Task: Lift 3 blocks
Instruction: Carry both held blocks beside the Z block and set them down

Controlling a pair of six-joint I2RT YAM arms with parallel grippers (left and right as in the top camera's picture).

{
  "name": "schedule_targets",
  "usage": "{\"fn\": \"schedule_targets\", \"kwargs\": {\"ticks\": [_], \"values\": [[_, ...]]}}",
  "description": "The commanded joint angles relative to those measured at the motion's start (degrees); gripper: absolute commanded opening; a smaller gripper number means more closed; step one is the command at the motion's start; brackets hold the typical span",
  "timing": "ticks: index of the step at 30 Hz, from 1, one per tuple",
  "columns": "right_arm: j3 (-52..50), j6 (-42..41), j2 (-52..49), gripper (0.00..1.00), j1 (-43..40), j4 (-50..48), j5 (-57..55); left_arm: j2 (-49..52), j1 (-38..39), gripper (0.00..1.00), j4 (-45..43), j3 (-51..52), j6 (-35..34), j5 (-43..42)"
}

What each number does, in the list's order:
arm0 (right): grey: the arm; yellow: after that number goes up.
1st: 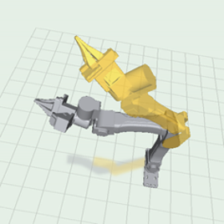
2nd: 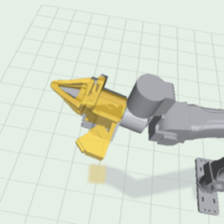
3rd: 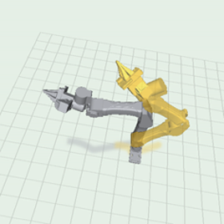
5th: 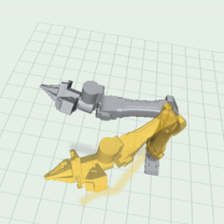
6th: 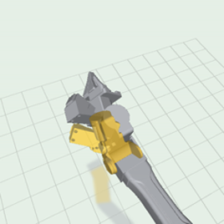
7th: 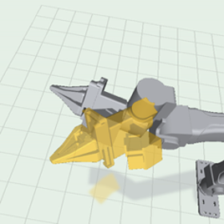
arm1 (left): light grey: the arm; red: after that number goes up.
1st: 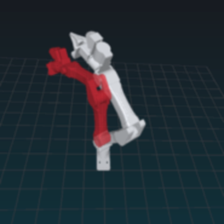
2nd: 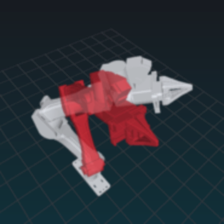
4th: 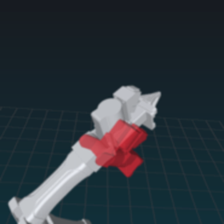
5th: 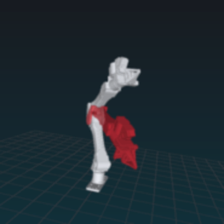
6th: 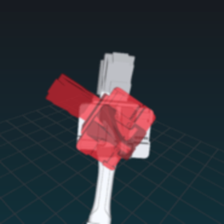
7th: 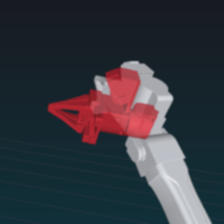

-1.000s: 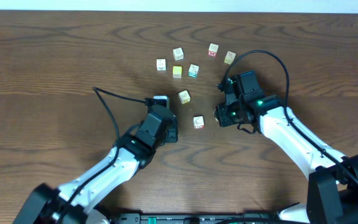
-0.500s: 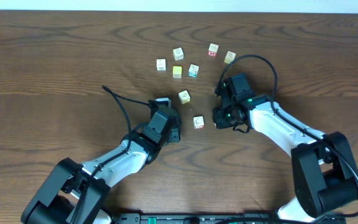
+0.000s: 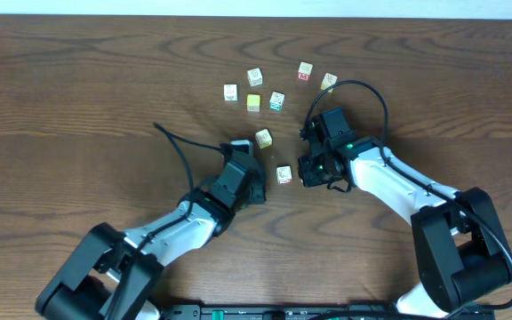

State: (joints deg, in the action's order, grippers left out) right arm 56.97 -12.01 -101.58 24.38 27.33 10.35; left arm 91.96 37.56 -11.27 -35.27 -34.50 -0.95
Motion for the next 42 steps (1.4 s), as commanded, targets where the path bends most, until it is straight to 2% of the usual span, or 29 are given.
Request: {"fn": "schedule_targets", "kwargs": {"ticks": [1, 3, 7, 10, 13, 14, 15, 26, 28, 32, 42], "values": [[0.20, -1.27, -0.81, 0.01, 0.81, 0.07, 0.24, 1.73, 1.84, 0.08, -0.92, 0.28, -1.31, -0.09], [0.20, -1.29, -0.81, 0.02, 0.81, 0.11, 0.24, 2.49, 2.23, 0.08, -1.29, 0.28, -1.44, -0.09], [0.20, -1.27, -0.81, 0.13, 0.79, 0.31, 0.24, 3.13, 2.25, 0.09, -1.25, 0.28, -1.36, 0.33], [0.20, -1.25, -0.81, 0.18, 0.81, 0.28, 0.22, 3.13, 2.25, 0.17, -1.31, 0.28, -1.36, 0.59], [0.20, -1.25, -0.81, 0.21, 0.79, 0.22, 0.22, 3.13, 2.27, 0.17, -1.31, 0.28, -1.36, 0.57], [0.20, -1.25, -0.81, 0.21, 0.79, 0.22, 0.22, 3.13, 2.27, 0.24, -1.31, 0.28, -1.36, 0.57], [0.20, -1.22, -0.81, 0.22, 0.74, 0.20, 0.17, 3.13, 2.27, 0.26, -1.31, 0.28, -1.36, 0.57], [0.24, -1.20, -0.74, 0.37, 0.74, 0.33, 0.20, 3.10, 2.27, 0.45, -1.29, 0.28, -1.38, -0.13], [0.24, -1.18, -0.63, 0.43, 0.74, 0.57, 0.20, 3.08, 2.27, 0.51, -1.29, 0.26, -1.36, -0.13], [0.37, -0.11, -0.52, 0.52, 0.72, 1.03, 0.13, 3.02, 2.27, 0.56, -1.29, 0.26, -1.33, -0.50], [0.46, 0.37, 1.01, 0.53, 0.02, 2.49, -1.14, 0.07, 2.27, 0.59, -0.83, 0.11, -1.14, -1.42]]}}
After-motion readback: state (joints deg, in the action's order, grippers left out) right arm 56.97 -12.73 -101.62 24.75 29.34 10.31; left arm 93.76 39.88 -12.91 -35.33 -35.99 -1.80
